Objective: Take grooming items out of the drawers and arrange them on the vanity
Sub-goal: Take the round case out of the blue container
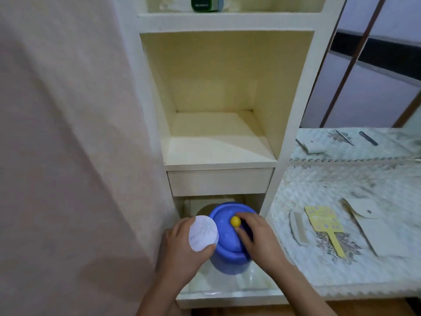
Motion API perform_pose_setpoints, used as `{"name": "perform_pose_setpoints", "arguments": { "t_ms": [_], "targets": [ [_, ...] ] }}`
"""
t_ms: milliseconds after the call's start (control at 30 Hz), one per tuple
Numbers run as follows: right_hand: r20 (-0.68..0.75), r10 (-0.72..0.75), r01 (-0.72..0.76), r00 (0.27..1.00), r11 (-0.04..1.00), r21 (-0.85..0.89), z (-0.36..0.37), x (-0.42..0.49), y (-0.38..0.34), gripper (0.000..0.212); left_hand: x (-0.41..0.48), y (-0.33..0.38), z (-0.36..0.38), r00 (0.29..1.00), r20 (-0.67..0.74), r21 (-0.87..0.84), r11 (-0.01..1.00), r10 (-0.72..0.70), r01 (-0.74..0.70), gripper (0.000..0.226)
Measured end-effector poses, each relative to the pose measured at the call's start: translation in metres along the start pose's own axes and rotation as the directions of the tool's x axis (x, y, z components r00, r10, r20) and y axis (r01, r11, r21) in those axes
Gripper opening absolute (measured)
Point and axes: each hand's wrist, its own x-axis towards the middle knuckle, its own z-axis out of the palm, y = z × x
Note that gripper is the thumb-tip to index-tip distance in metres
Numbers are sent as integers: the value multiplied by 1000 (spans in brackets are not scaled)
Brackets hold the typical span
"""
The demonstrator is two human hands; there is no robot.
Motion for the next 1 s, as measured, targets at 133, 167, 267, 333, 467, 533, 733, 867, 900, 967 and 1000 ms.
{"name": "perform_pose_setpoints", "arguments": {
  "t_ms": [133, 167, 267, 333, 467, 533, 733, 867, 900, 967, 1000],
  "targets": [
    [0, 57, -57, 998, 997, 50, -7, -20, 4, 49, 2, 5, -3, 1000, 5, -106, 994, 31, -30, 78],
    [-38, 85, -83, 996, 995, 62, -9, -28, 8, 48, 3, 8, -2, 999, 4, -130, 990, 54, -53, 78],
    [-150, 180, -172, 972, 983, 65, -21, -53, 25, 37, -1, 27, 5, 988, 44, -214, 968, 145, -133, 71],
    [-168, 269, -262, 948, 963, 63, -34, -70, 36, 30, -8, 39, 16, 961, 100, -238, 944, 256, -226, 72],
    [-170, 422, -412, 891, 907, 91, -60, -104, 59, 26, -21, 65, 53, 890, 236, -258, 908, 390, -329, 77],
    [-181, 490, -481, 853, 872, 94, -72, -122, 74, 27, -25, 76, 76, 864, 310, -236, 913, 396, -334, 85],
    [-165, 666, -668, 727, 742, 53, -108, -181, 145, 32, -26, 100, 152, 798, 469, -120, 922, 378, -367, 92],
    [-20, 799, -795, 602, 601, 85, -126, -223, 212, 19, -31, 129, 211, 760, 552, -82, 929, 343, -360, 98],
    [16, 826, -823, 564, 561, 89, -130, -233, 229, 15, -33, 140, 225, 750, 577, -73, 934, 325, -349, 100],
    [65, 868, -870, 491, 486, 83, -136, -255, 263, 20, -39, 163, 254, 729, 618, -42, 939, 292, -341, 101],
    [86, 883, -886, 462, 456, 77, -139, -266, 279, 27, -42, 176, 268, 717, 634, -33, 937, 289, -349, 100]
  ]
}}
